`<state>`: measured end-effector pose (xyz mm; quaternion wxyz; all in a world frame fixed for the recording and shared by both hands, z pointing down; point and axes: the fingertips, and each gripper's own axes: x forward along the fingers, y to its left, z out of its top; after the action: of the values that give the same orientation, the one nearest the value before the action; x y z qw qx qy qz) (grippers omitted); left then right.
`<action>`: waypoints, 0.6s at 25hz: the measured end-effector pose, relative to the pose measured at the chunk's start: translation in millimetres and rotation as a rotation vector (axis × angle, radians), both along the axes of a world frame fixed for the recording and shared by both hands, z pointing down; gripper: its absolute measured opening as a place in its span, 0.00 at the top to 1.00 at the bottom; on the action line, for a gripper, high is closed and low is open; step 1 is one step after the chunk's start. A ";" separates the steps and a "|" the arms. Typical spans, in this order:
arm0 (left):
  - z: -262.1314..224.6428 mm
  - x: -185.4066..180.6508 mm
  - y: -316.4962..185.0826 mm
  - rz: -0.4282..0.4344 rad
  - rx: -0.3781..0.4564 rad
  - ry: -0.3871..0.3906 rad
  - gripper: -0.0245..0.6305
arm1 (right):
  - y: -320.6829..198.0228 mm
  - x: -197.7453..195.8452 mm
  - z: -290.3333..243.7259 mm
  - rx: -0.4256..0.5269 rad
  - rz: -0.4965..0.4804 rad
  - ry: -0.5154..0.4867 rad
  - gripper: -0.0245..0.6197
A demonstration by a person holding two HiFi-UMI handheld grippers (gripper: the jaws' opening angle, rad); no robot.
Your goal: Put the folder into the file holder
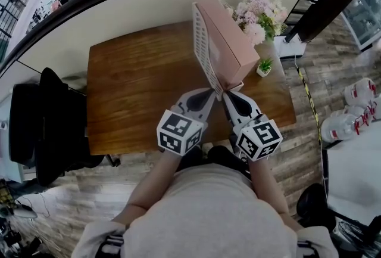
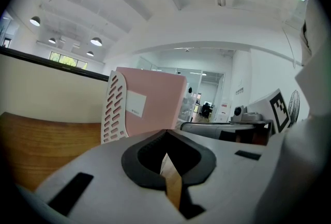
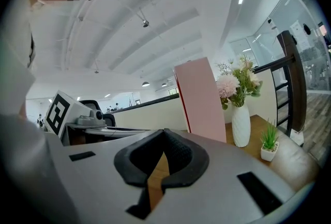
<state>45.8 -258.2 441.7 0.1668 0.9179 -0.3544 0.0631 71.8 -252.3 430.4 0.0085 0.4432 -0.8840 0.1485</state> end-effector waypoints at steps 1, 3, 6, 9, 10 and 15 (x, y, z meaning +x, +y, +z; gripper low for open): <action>0.7 0.9 0.6 0.005 -0.006 0.001 0.94 | 0.0 0.0 -0.3 0.001 -0.001 0.002 0.95; 2.4 2.3 1.7 0.013 -0.019 0.006 0.94 | 0.4 -0.1 0.2 -0.001 -0.002 0.004 0.95; 4.3 3.1 1.3 0.016 -0.029 0.015 0.94 | 0.4 -0.4 2.3 -0.007 -0.004 0.002 0.95; 4.7 3.4 1.2 0.018 -0.030 0.017 0.94 | 0.8 -0.1 2.8 -0.006 -0.003 0.004 0.95; 4.5 3.4 1.8 0.018 -0.030 0.017 0.94 | 1.5 -0.2 2.5 -0.004 -0.002 0.006 0.95; 4.2 4.8 3.5 0.023 -0.030 0.013 0.94 | 3.5 0.0 2.4 -0.004 -0.007 0.013 0.95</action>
<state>50.6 -254.8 445.9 0.1821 0.9196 -0.3420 0.0643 71.8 -248.8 432.8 0.0158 0.4411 -0.8851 0.1474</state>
